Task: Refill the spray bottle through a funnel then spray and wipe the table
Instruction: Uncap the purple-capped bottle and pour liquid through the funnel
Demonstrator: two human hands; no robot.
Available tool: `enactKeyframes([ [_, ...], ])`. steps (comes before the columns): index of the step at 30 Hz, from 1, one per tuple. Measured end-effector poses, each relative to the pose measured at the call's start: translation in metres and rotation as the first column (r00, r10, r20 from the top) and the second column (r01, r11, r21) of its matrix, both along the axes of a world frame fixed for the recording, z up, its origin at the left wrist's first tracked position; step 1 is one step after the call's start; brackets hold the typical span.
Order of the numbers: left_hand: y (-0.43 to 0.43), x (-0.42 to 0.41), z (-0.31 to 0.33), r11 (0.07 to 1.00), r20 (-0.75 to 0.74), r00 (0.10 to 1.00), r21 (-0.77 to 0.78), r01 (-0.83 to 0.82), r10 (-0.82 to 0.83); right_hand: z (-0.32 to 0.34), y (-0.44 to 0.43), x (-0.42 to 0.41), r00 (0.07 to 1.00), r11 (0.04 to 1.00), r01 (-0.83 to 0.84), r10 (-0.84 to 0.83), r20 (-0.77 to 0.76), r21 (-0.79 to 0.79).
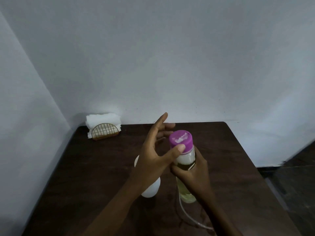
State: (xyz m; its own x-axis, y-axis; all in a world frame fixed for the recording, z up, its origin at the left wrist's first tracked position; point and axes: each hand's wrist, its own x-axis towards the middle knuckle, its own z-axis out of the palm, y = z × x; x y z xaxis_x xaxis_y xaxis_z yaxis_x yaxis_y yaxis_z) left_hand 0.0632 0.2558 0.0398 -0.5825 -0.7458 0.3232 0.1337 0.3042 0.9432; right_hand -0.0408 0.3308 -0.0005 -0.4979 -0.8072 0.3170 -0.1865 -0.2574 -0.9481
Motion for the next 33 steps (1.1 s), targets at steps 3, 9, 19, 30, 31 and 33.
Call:
enactKeyframes([
  [3,-0.005,0.004,0.001,0.990,-0.027,0.991,0.038,0.135,-0.134,0.000,-0.002,0.000,1.000,1.000,0.001,-0.001,-0.002,-0.006],
  [9,-0.006,0.002,0.004,0.995,0.056,0.998,-0.101,0.018,-0.012,-0.001,-0.005,-0.001,1.000,1.000,0.003,-0.003,0.000,-0.004],
  [19,-0.013,0.008,0.005,0.989,-0.097,0.985,-0.024,-0.143,0.140,-0.002,-0.010,-0.004,0.998,0.999,0.048,-0.048,-0.030,0.016],
  [30,-0.016,0.001,0.006,0.981,0.091,0.996,-0.194,0.016,0.001,-0.007,-0.014,-0.001,1.000,1.000,0.008,-0.007,-0.015,0.022],
  [31,-0.014,-0.001,0.004,0.976,0.095,0.994,-0.215,-0.026,0.047,-0.007,-0.014,0.000,1.000,1.000,0.005,-0.004,-0.022,0.022],
  [33,-0.010,-0.005,0.002,0.969,0.107,0.988,-0.235,-0.083,0.111,-0.008,-0.015,0.001,1.000,1.000,-0.005,0.006,-0.025,0.015],
])
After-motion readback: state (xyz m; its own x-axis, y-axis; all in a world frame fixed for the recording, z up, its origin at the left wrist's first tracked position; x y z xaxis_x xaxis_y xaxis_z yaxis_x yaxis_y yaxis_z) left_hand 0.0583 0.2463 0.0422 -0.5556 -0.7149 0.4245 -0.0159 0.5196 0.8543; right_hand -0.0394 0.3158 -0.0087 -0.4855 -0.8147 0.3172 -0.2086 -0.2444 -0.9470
